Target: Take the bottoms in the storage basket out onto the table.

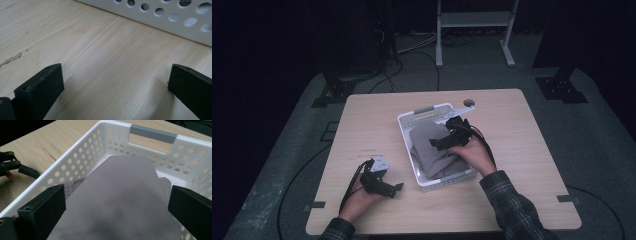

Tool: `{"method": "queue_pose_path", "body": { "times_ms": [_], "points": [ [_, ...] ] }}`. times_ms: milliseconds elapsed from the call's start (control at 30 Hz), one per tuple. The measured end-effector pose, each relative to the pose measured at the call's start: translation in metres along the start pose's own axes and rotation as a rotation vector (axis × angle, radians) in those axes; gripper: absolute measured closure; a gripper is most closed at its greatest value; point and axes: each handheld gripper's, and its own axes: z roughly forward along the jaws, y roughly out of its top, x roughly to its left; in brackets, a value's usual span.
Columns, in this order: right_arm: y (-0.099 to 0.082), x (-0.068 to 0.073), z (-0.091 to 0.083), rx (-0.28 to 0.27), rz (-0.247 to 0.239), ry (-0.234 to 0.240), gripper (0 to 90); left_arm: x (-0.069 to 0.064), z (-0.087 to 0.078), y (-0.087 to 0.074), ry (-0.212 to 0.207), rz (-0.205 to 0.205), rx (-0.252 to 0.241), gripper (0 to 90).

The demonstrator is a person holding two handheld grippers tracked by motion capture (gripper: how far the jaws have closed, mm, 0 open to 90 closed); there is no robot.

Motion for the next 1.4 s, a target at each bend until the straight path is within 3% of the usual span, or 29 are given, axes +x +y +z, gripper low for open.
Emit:
{"method": "queue_pose_path", "body": {
  "times_ms": [333,500,900,967,1267,1400],
  "points": [
    [-0.003,0.003,0.036,0.064,0.001,-0.019,0.7,0.000,0.000,0.000,-0.003,0.004,0.004,0.0],
    [-0.008,0.007,0.056,0.142,-0.019,-0.036,0.0,-0.001,0.000,0.000,-0.006,0.003,0.001,0.0],
    [-0.015,0.006,0.075,0.248,-0.040,-0.033,0.0,-0.001,0.000,0.000,-0.006,0.003,0.001,0.0],
    [-0.017,0.005,0.080,0.289,-0.037,-0.028,0.0,-0.001,0.000,0.000,-0.007,0.004,0.002,0.0],
    [-0.016,0.011,0.089,0.343,-0.054,-0.056,0.0,-0.001,0.000,0.000,-0.008,0.008,0.004,0.0],
    [-0.013,0.014,0.088,0.356,-0.057,-0.060,6.3,-0.001,0.000,0.000,-0.007,0.005,0.002,0.0]
  ]
}}
